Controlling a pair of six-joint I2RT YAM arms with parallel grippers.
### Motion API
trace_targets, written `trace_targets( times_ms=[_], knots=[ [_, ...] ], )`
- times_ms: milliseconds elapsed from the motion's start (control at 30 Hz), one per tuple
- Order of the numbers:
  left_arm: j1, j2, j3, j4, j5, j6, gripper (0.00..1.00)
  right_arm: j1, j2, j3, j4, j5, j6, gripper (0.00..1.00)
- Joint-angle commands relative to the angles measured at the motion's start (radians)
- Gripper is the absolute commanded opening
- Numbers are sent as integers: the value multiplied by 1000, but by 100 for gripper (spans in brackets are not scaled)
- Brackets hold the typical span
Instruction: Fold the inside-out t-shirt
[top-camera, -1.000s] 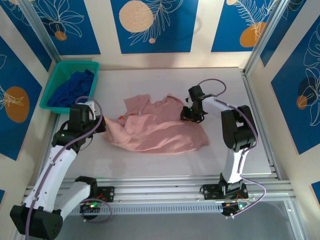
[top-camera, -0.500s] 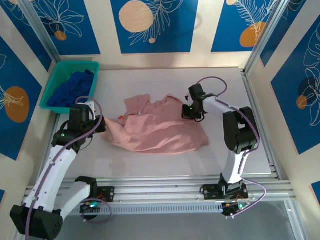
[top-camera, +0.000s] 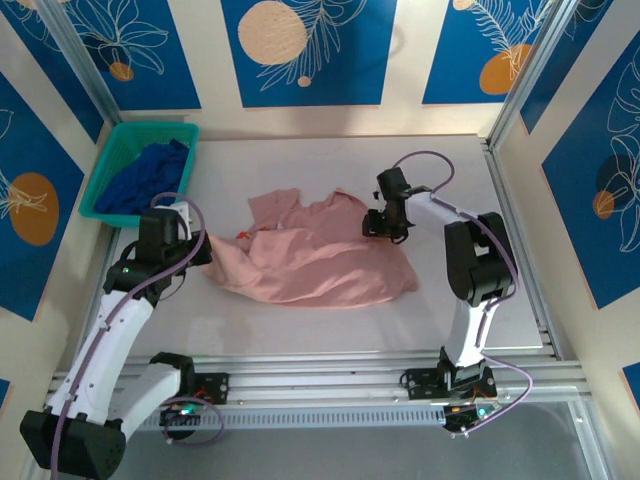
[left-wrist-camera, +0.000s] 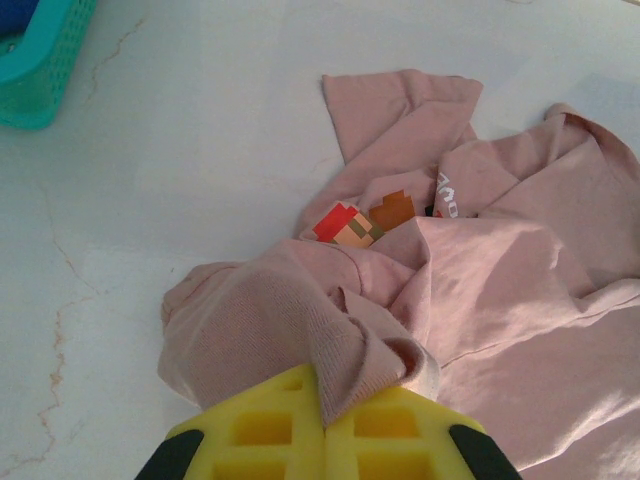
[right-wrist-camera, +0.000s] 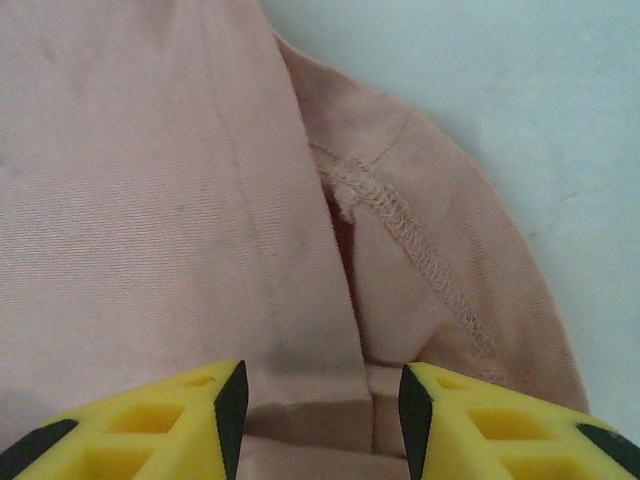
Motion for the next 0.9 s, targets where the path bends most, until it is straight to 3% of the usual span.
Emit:
trace_targets(
  times_ms=[0, 167, 333, 467, 633, 867],
  knots=[
    [13, -2, 12, 22, 19, 7, 0, 2, 33, 43, -32, -2, -14, 47],
    [12, -3, 9, 23, 22, 7, 0, 21, 61, 63, -33, -22, -18, 44],
    [12, -3, 8, 22, 20, 10, 0, 27, 51, 61, -12, -69, -14, 17],
    [12, -4, 8, 21, 22, 10, 0, 26, 15, 54, 8, -93, -16, 5],
    [12, -5, 8, 21, 22, 10, 0, 26, -51, 51, -11, -60, -27, 6],
    [12, -9, 17, 16, 19, 13, 0, 24, -91, 50, -84, 104, -60, 8]
  ],
)
